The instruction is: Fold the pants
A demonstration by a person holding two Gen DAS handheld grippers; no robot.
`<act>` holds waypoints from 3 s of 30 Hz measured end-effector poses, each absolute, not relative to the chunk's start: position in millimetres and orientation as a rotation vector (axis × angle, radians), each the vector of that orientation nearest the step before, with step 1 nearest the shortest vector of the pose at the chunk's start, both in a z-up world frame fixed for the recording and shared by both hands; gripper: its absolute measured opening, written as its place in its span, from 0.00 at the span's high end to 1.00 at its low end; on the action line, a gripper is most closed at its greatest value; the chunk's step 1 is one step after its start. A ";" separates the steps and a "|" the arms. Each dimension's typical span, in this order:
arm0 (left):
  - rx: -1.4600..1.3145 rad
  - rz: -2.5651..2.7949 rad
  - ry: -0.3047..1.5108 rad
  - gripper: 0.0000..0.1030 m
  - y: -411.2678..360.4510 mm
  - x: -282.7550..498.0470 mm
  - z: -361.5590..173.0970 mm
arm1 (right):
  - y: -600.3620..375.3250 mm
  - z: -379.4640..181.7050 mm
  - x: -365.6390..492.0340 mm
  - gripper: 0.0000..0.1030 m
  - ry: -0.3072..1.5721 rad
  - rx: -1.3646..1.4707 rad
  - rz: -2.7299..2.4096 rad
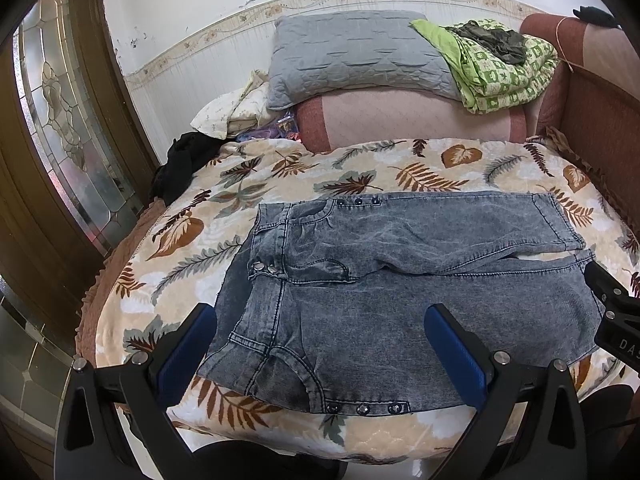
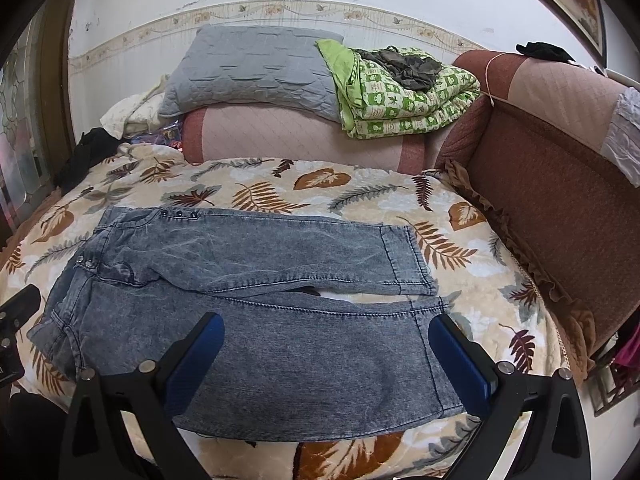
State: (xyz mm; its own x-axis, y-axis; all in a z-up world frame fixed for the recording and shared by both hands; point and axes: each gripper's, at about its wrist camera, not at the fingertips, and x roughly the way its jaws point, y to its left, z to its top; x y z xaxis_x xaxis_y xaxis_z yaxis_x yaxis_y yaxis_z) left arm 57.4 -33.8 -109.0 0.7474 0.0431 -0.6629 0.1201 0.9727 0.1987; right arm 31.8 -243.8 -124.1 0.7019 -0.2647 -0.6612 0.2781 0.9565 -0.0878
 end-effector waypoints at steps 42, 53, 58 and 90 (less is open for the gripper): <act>0.018 0.014 1.198 0.78 45.6 466.3 -260.6 | -563.8 -260.4 287.0 0.06 0.996 0.588 -0.258; -0.034 0.011 1.096 0.98 59.9 447.3 -217.1 | -544.5 -246.5 281.4 0.84 0.969 0.559 -0.221; -0.087 -0.084 0.984 0.98 71.2 411.6 -157.0 | -544.8 -194.2 238.4 0.85 0.859 0.582 -0.191; -0.007 0.007 1.120 0.88 179.8 90.3 -207.9 | -504.1 -201.9 -29.8 0.30 0.890 0.562 -0.169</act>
